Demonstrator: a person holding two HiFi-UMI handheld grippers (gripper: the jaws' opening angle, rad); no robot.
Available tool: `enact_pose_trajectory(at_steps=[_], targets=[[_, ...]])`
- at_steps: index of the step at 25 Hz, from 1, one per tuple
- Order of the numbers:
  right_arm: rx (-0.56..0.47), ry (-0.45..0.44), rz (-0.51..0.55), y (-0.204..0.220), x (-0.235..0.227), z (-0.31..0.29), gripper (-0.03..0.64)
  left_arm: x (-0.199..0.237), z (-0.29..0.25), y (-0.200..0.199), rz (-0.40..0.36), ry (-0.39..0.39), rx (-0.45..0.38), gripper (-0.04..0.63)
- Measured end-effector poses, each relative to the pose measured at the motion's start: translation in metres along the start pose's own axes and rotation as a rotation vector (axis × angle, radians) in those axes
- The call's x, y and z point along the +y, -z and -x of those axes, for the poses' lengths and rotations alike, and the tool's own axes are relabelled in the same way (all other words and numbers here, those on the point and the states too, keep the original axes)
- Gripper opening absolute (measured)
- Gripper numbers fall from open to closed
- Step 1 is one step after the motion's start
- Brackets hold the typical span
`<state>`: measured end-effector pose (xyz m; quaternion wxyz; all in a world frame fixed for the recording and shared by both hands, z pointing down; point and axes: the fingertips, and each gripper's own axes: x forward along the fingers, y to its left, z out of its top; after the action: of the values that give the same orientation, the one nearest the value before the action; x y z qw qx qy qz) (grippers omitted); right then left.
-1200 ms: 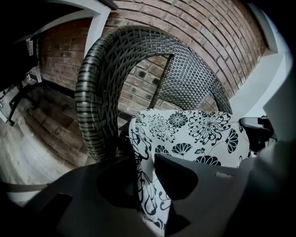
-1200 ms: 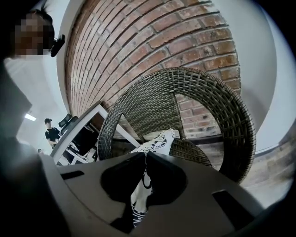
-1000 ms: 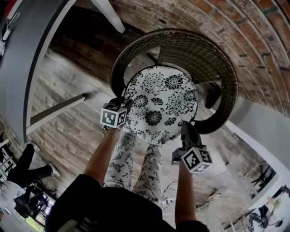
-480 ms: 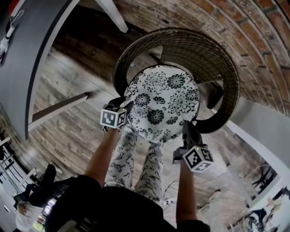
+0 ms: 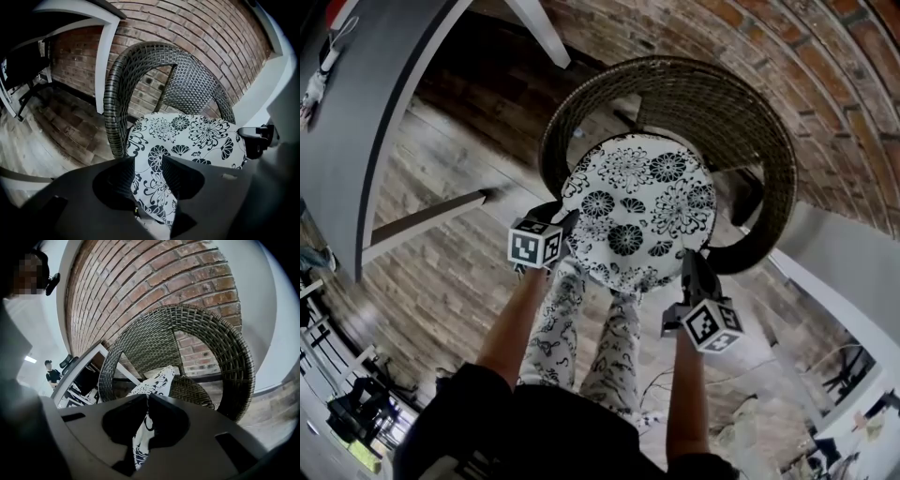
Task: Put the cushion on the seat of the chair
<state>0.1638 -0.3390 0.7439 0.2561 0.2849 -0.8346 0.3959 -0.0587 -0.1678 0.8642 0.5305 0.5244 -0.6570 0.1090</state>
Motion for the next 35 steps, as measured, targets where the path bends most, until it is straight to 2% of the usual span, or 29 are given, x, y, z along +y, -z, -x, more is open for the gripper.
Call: enact_pose_trajectory(at_steps=[9, 12, 16, 20, 26, 35], targets=[[0.007, 0.023, 0.017, 0.004, -0.017, 0.0, 0.015, -0.015, 0.007, -0.001, -0.012, 0.025, -0.037, 0.154], [0.014, 0.038, 0.021, 0.007, -0.026, 0.0, 0.015, -0.022, 0.007, -0.004, -0.027, 0.033, -0.051, 0.111], [0.031, 0.067, 0.033, 0.012, -0.04, 0.0, 0.015, -0.031, 0.01, -0.015, -0.047, 0.022, -0.103, 0.022], [0.049, 0.093, 0.04, 0.017, -0.054, 0.001, 0.015, -0.039, 0.011, -0.022, -0.067, 0.025, -0.133, 0.011], [0.076, 0.124, 0.051, 0.025, -0.071, 0.0, 0.015, -0.053, 0.012, -0.032, -0.071, 0.084, -0.171, 0.008], [0.14, 0.18, 0.071, 0.047, -0.098, -0.008, 0.016, -0.062, 0.017, -0.032, -0.085, 0.104, -0.176, 0.008]])
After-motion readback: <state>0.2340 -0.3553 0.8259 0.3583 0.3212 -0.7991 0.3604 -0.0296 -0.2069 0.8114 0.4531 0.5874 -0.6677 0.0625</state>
